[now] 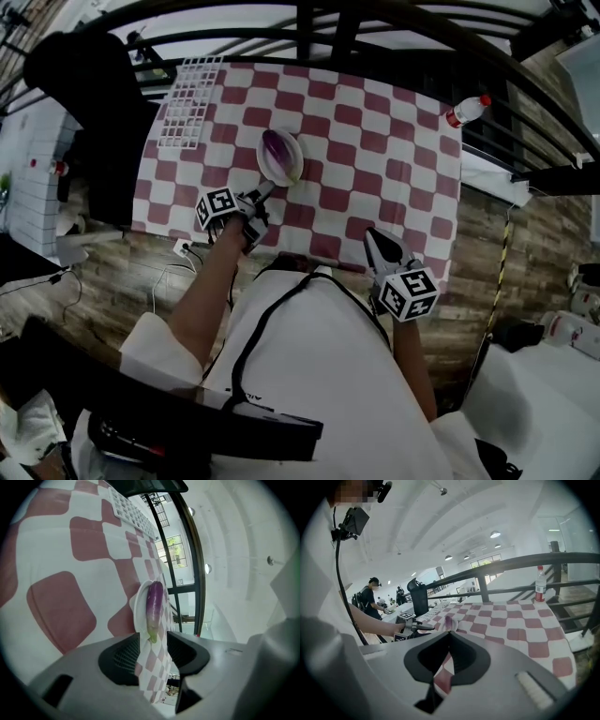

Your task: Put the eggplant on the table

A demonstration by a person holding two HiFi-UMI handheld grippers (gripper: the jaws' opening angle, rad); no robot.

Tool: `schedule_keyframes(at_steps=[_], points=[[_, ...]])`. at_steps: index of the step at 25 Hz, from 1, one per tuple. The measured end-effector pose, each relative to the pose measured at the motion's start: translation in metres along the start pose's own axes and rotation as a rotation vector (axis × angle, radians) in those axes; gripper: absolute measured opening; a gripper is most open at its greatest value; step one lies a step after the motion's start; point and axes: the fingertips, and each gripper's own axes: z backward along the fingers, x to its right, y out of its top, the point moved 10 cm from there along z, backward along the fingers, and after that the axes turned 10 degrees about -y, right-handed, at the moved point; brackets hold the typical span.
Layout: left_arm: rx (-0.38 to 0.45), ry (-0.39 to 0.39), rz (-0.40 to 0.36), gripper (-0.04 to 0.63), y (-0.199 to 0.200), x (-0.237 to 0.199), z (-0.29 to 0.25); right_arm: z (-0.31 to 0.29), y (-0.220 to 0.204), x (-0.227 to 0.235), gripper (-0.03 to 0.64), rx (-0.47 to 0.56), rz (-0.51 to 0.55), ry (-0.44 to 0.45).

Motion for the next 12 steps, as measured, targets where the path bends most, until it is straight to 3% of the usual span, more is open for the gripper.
schedule_keyframes(at_steps=[12], points=[[0.017, 0.000, -0.099, 0.079, -0.051, 0.025, 0.014, 0.042, -0.023, 0.024, 0.008, 0.033, 0.011, 0.040]])
